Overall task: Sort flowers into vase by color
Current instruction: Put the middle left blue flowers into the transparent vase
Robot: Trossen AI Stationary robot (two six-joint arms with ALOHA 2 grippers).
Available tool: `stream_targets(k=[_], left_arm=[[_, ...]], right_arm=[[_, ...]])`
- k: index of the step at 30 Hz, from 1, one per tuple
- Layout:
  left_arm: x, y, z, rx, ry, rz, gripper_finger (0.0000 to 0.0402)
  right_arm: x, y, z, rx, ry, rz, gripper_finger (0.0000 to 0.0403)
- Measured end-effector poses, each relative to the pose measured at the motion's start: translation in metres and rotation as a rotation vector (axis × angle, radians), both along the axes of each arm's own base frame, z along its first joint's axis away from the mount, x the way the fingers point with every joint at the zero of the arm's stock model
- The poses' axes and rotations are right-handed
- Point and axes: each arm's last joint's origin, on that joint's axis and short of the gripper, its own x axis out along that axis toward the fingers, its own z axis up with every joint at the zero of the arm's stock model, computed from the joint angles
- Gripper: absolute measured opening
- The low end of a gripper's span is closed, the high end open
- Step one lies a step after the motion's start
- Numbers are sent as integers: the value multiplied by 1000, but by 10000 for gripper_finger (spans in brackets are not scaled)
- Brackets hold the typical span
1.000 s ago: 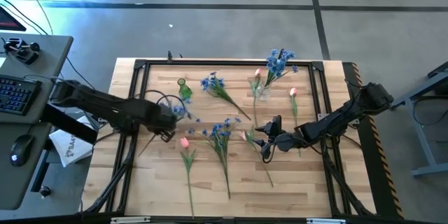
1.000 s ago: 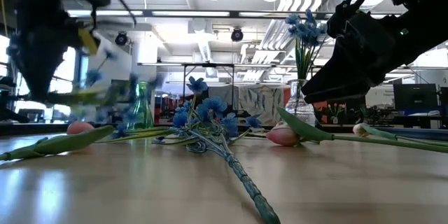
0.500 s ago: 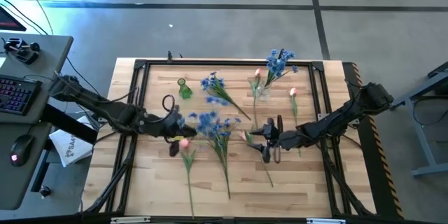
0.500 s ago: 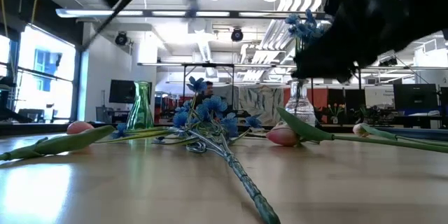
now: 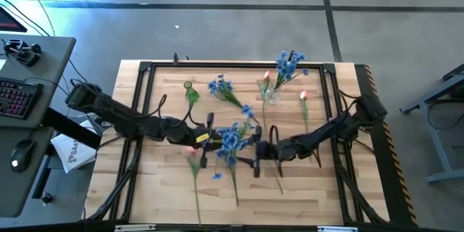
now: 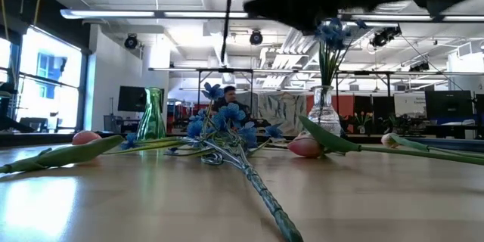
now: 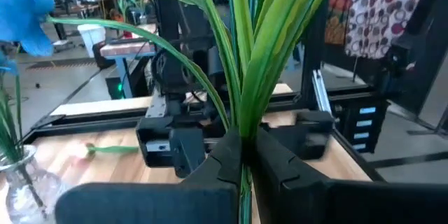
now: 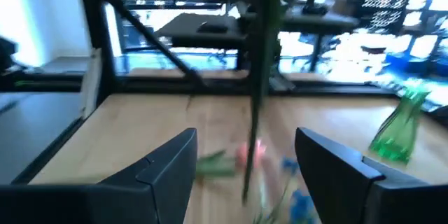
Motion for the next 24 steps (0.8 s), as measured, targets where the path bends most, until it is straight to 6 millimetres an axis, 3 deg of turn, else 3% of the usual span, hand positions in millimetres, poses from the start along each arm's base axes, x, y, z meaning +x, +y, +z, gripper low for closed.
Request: stream_targets(k=[10,20,24], left_arm=[[1,4,-1,-1,5,14,3],[1,4,-5,12,49,31,14],[-2,8,-11,37,138,62,55]], right_arm=[[21,6,50,-38,66,-108,151],[22,6,53,-26,105,-114,19],[14,-3,46,16,157,-157,17]])
